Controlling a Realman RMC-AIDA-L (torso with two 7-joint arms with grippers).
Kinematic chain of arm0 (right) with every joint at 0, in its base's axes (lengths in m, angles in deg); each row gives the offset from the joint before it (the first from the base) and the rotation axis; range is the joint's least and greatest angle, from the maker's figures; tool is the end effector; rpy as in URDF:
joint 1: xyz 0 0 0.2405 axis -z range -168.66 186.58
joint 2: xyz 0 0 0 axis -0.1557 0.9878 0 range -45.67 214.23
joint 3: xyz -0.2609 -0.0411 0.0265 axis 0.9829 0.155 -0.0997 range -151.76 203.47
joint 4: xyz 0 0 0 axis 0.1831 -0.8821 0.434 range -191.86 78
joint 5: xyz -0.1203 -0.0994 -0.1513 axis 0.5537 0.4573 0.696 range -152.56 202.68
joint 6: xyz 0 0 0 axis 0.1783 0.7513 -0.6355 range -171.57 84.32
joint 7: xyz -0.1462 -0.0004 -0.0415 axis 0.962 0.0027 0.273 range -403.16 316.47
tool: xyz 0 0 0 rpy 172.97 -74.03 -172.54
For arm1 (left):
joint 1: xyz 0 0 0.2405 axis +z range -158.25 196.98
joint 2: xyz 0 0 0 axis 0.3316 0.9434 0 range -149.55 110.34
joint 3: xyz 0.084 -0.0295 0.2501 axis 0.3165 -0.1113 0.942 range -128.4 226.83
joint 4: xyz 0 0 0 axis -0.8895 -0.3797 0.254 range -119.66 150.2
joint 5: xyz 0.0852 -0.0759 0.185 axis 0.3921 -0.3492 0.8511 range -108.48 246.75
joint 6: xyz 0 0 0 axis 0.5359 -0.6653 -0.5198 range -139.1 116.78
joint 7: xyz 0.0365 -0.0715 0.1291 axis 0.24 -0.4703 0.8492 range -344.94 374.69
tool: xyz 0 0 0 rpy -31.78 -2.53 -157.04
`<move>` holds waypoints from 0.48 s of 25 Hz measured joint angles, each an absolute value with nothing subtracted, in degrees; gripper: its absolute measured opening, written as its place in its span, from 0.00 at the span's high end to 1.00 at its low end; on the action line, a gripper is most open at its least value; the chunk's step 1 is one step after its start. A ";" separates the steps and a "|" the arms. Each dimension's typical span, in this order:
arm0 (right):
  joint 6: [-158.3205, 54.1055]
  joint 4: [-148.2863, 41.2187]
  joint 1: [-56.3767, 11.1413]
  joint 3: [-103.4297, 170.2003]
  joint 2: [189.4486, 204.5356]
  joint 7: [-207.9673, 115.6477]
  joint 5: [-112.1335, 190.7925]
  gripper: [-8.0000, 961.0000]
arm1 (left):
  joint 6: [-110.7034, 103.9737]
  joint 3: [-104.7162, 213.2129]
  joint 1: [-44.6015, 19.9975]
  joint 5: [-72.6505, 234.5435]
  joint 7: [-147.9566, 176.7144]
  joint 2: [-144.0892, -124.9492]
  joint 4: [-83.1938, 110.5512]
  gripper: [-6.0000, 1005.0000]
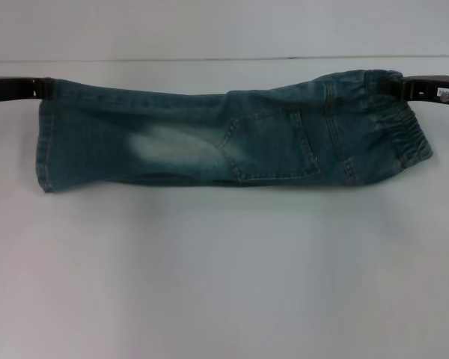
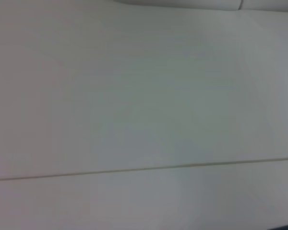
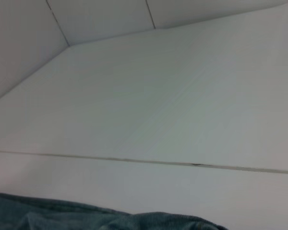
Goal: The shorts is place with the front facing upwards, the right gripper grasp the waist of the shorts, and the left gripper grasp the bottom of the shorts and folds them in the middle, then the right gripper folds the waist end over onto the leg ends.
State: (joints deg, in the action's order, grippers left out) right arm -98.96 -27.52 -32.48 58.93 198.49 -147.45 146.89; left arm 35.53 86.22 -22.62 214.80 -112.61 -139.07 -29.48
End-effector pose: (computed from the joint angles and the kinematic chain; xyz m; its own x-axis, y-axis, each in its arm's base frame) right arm 0.2983 0.4489 0.0271 0.5573 -0.5885 -0.5857 -0.8303 -0.4038 -0.3842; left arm -0.2963 0.4645 0.0455 0.5708 0.6454 0.5076 0.7742 -0.2173 -0.5944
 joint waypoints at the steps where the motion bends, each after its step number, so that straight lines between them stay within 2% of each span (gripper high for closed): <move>1: -98.54 -27.52 -32.54 59.45 198.49 -147.38 146.93 0.88 | 35.18 86.22 -22.63 214.77 -112.61 -138.96 -29.09 0.97; 12: -97.36 -27.60 -33.53 60.05 198.14 -146.20 146.74 0.85 | 32.57 86.21 -22.72 214.71 -112.54 -138.94 -28.05 0.96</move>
